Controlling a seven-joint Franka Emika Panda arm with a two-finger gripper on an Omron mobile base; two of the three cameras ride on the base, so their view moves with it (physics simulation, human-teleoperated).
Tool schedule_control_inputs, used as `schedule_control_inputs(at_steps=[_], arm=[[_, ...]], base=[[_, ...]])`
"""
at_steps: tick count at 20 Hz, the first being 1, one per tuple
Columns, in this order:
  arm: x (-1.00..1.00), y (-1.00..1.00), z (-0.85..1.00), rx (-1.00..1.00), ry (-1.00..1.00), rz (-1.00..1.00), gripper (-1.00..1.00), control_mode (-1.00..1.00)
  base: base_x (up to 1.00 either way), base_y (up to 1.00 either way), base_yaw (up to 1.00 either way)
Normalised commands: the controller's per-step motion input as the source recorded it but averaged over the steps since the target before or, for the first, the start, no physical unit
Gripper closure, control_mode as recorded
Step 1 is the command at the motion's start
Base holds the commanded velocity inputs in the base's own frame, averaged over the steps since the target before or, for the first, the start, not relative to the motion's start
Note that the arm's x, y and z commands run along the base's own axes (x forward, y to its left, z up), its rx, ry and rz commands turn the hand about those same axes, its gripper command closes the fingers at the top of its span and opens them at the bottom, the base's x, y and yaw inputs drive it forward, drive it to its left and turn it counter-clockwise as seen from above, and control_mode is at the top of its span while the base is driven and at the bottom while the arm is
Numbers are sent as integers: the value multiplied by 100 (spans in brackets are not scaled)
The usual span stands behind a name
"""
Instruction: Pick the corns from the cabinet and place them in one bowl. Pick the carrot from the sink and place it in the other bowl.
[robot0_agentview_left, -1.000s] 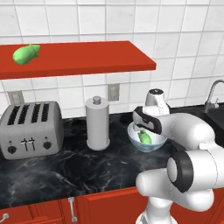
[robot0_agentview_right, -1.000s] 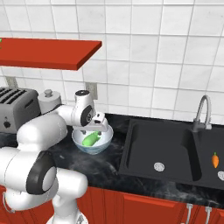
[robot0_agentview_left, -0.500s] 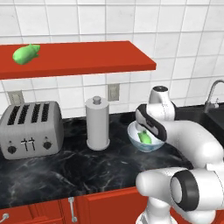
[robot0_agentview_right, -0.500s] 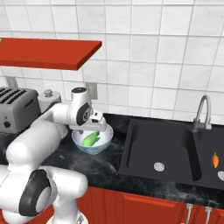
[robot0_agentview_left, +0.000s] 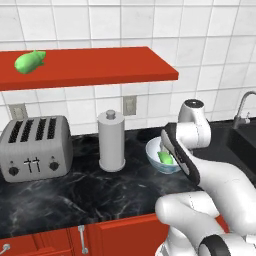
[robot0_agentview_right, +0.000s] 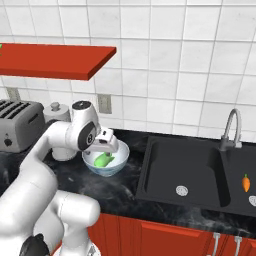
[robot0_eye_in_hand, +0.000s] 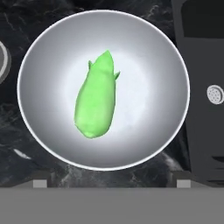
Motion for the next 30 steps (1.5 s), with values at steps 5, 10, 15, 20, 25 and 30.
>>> schedule_control_inputs(at_steps=[5, 10, 15, 20, 25, 30], arm=[[-35, 0, 73, 0, 1, 0, -100, -100], [-55, 8, 40, 0, 0, 0, -100, -100], [-48, 35, 15, 0, 0, 0, -100, -100], [-54, 36, 43, 0, 0, 0, -100, -100], [-61, 24, 57, 0, -2, 0, -100, -100], [-42, 0, 32, 0, -7, 0, -100, -100]], base=[[0, 0, 0], [0, 0, 0], [0, 0, 0], [0, 0, 0], [0, 0, 0], [0, 0, 0]])
